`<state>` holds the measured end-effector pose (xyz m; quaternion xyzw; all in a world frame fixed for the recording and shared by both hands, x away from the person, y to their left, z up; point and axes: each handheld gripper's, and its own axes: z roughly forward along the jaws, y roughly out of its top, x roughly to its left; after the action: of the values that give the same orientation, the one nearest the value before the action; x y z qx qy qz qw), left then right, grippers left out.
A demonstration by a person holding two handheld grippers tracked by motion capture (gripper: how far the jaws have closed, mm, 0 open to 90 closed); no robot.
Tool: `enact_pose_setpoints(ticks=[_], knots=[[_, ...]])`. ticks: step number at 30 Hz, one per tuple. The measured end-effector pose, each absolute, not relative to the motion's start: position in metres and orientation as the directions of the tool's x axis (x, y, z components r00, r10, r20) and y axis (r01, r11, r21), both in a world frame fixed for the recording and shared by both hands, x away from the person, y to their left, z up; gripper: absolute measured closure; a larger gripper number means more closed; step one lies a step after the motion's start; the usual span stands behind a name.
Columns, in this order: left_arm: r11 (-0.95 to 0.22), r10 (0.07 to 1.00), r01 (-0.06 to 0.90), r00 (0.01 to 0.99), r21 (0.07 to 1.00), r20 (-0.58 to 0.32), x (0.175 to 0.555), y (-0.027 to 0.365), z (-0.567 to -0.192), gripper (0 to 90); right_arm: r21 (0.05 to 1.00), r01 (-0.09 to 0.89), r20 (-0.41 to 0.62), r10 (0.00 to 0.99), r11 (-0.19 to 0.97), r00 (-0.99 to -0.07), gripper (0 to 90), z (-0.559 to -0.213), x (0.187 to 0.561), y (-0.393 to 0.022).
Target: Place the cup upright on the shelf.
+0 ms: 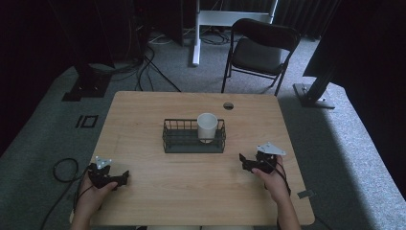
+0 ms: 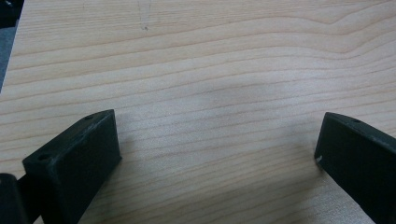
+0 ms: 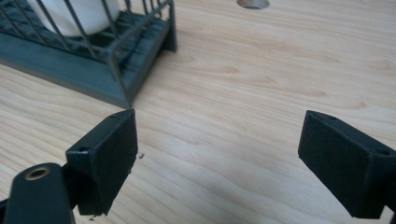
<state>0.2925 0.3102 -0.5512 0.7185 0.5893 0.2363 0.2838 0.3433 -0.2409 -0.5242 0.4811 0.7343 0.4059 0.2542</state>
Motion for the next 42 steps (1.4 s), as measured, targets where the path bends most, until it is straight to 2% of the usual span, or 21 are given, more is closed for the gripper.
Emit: enact_pose_setpoints(ticks=[18, 42], knots=[[-0.144, 0.981, 0.713, 0.194, 0.687, 0.005, 0.293, 0.310, -0.551, 0.3, 0.802, 0.559, 0.030, 0.919, 0.213, -0.393, 11.7, -0.537, 0.331, -0.268], [-0.144, 0.981, 0.713, 0.194, 0.686, 0.005, 0.293, 0.310, -0.551, 0.3, 0.724, 0.668, 0.007, 0.967, 0.171, -0.255, 11.6, -0.549, 0.325, -0.293]])
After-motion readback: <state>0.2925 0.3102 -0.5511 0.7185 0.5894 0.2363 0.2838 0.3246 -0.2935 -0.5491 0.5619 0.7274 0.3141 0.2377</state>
